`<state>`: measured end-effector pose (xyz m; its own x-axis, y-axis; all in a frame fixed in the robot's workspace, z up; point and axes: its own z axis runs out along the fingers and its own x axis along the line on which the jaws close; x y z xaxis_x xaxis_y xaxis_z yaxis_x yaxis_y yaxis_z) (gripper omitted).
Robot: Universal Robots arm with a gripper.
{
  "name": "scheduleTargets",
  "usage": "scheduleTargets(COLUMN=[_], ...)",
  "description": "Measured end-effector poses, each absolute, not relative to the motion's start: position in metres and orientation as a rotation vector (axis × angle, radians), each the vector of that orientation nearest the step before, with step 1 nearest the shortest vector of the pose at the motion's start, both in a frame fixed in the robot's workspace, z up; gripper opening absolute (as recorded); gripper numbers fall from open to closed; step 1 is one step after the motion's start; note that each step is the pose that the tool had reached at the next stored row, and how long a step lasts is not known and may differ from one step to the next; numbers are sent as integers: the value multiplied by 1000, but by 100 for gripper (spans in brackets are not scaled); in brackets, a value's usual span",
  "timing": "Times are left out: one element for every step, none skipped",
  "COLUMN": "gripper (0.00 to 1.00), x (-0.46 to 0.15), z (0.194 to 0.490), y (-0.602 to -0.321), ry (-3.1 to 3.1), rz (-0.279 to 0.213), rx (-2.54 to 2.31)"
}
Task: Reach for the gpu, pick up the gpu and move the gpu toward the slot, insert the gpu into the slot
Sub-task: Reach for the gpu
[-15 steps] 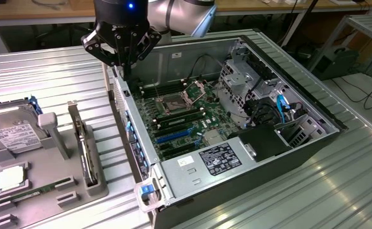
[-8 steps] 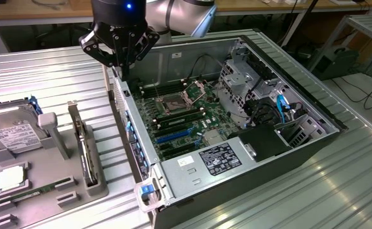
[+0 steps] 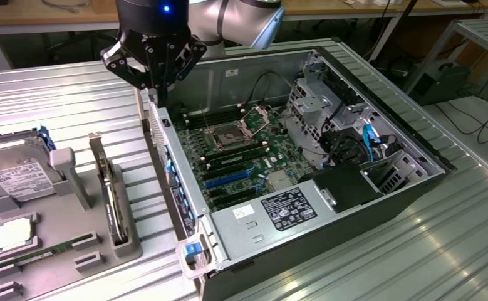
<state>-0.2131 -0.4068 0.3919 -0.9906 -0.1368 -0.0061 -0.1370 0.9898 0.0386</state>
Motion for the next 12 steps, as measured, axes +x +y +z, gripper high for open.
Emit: scheduleTargets(gripper=[11, 11, 11, 11, 11, 11, 11, 11, 11, 11, 11, 11], x=[-214, -214, -215, -215, -216, -216, -216, -217, -217, -218, -218, -219], z=[392, 392, 392, 392, 392, 392, 392, 392, 392, 392, 392, 392], y=[-407, -407, -407, -407, -407, -407, -408, -408, -408, -408, -408, -408], ry=[3130, 3130, 3129, 3129, 3129, 3129, 3129, 3128, 3128, 3128, 3128, 3127], rz=[61, 61, 61, 61, 61, 61, 61, 61, 61, 61, 61, 61], rx=[-220, -225, -229, -234, -237, -240, -244, -247, -251, -255, -260, -264])
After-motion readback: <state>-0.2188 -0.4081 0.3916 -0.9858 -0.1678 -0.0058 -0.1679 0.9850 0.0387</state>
